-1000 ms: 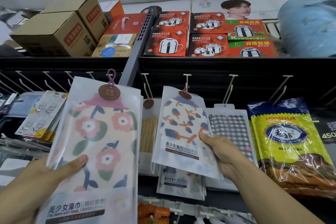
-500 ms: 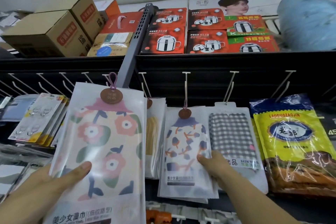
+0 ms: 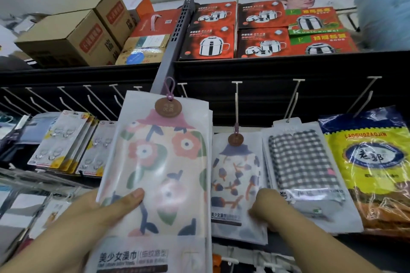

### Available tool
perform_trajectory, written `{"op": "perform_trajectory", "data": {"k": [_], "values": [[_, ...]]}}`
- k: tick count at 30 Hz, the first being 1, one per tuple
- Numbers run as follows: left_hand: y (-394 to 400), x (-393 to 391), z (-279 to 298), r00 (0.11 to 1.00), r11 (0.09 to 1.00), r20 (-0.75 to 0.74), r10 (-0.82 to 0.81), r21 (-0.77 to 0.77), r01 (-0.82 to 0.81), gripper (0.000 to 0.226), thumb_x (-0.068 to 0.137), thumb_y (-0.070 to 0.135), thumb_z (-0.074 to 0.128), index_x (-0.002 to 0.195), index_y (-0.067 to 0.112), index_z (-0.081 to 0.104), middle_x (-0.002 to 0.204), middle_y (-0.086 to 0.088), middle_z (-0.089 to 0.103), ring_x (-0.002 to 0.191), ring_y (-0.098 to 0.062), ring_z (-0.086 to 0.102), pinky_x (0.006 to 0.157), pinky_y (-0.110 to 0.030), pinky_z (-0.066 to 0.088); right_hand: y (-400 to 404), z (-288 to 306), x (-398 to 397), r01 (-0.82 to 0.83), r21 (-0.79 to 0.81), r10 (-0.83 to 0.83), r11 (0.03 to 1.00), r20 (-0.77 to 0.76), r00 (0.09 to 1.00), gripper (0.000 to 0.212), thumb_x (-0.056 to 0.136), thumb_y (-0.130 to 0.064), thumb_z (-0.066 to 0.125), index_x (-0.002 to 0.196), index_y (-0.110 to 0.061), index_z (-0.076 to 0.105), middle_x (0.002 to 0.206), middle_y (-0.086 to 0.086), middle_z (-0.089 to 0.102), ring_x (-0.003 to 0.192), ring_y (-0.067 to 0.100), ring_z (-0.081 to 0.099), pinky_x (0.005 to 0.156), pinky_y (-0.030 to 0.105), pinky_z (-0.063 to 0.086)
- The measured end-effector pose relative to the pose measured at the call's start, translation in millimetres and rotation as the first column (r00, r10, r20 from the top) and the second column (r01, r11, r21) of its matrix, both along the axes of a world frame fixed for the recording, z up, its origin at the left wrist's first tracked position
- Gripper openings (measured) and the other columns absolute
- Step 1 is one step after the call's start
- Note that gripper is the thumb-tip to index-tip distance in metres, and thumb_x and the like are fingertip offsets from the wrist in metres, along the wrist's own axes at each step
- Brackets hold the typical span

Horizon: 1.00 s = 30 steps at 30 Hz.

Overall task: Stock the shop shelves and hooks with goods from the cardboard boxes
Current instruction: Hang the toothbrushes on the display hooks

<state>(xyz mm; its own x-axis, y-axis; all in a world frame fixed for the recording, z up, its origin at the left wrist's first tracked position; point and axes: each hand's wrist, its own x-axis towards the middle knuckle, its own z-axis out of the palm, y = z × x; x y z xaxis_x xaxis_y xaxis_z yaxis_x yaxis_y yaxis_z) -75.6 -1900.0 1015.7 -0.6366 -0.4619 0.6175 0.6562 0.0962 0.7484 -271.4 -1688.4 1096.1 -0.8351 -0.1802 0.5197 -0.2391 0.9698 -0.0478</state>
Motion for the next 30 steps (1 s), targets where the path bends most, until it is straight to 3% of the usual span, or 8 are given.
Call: {"op": "perform_trajectory", "data": {"k": [3, 6, 7, 9, 12, 16, 23, 30], "values": [[12, -6, 2, 0.994, 0.994, -0.012, -0.107, -0.001, 0.107, 0.036, 0.066, 0.017, 0.075, 0.098, 0.003, 0.071, 0.084, -0.026, 0.072, 0.074, -0.045, 0.069, 0.075, -0.056, 0.056, 4, -3, 25, -0.302, -0.219, 0.193, 0.928, -0.412, 0.891, 0.032, 0.098, -0.036, 0.044, 0.074, -0.016, 0.04, 0.07, -0.003, 0.044, 0.072, 0.018, 0.051, 0.052, 0.025, 0.036], [19, -16, 5, 0.994, 0.993, -0.006, -0.113, 0.016, 0.114, 0.027, 0.074, 0.014, 0.074, 0.098, 0.004, 0.07, 0.086, -0.025, 0.072, 0.078, -0.045, 0.069, 0.078, -0.056, 0.055, 1, -12, 63, -0.698, -0.424, 0.525, 0.577, -0.462, 0.715, 0.053, 0.092, -0.058, 0.04, 0.085, -0.009, 0.057, 0.076, 0.008, 0.063, 0.07, 0.017, 0.06, 0.065, 0.031, 0.048], [24, -19, 7, 0.994, 0.994, -0.005, -0.106, 0.005, 0.106, 0.029, 0.072, 0.015, 0.075, 0.099, 0.004, 0.07, 0.087, -0.023, 0.073, 0.079, -0.044, 0.069, 0.081, -0.055, 0.054, -2, -16, 73, -0.731, -0.507, 0.628, 0.456, -0.398, 0.669, 0.063, 0.087, -0.065, 0.041, 0.092, -0.005, 0.06, 0.084, 0.013, 0.066, 0.074, 0.019, 0.063, 0.069, 0.033, 0.051], [34, -24, 10, 0.996, 0.996, -0.006, -0.094, 0.009, 0.094, 0.03, 0.072, 0.015, 0.075, 0.099, 0.004, 0.071, 0.086, -0.022, 0.073, 0.077, -0.04, 0.071, 0.078, -0.049, 0.056, -5, -24, 79, -0.726, -0.573, 0.705, 0.38, -0.328, 0.628, 0.068, 0.075, -0.073, 0.051, 0.101, -0.011, 0.06, 0.093, 0.008, 0.068, 0.083, 0.018, 0.067, 0.079, 0.035, 0.056], [44, -29, 15, 0.991, 0.991, -0.017, -0.134, 0.0, 0.134, 0.023, 0.076, 0.013, 0.072, 0.098, 0.005, 0.071, 0.085, -0.017, 0.074, 0.072, -0.034, 0.072, 0.066, -0.037, 0.058, -3, -33, 75, -0.735, -0.62, 0.708, 0.277, -0.385, 0.592, 0.044, 0.073, -0.052, 0.074, 0.107, -0.03, 0.056, 0.102, -0.011, 0.07, 0.092, 0.01, 0.069, 0.085, 0.036, 0.057], [50, -33, 23, 0.982, 0.983, -0.022, -0.186, 0.001, 0.186, 0.025, 0.086, 0.026, 0.065, 0.103, 0.008, 0.07, 0.09, -0.012, 0.075, 0.079, -0.028, 0.073, 0.069, -0.034, 0.057, 9, -29, 71, -0.7, -0.709, 0.712, 0.089, -0.446, 0.542, 0.021, 0.081, -0.029, 0.074, 0.1, -0.021, 0.067, 0.09, -0.001, 0.076, 0.083, 0.021, 0.073, 0.081, 0.046, 0.058], [30, -31, 29, 0.999, 1.0, -0.053, 0.002, 0.002, -0.002, 0.025, 0.093, 0.027, 0.057, 0.098, 0.005, 0.067, 0.082, -0.017, 0.074, 0.078, -0.036, 0.071, 0.077, -0.048, 0.056, 35, 12, 65, -0.589, -0.808, 0.66, 0.013, -0.436, 0.612, 0.026, 0.082, -0.02, 0.073, 0.1, -0.003, 0.065, 0.084, 0.012, 0.075, 0.074, 0.03, 0.073, 0.068, 0.043, 0.06], [7, -18, 29, 0.997, 0.997, -0.044, 0.068, -0.036, -0.07, 0.022, 0.093, 0.023, 0.056, 0.103, 0.005, 0.064, 0.083, -0.019, 0.074, 0.078, -0.04, 0.07, 0.081, -0.054, 0.053, 33, 31, 73, -0.524, -0.851, 0.697, -0.013, -0.384, 0.606, 0.013, 0.083, -0.009, 0.071, 0.082, 0.0, 0.063, 0.066, 0.013, 0.072, 0.05, 0.021, 0.068, 0.042, 0.03, 0.054]]}}
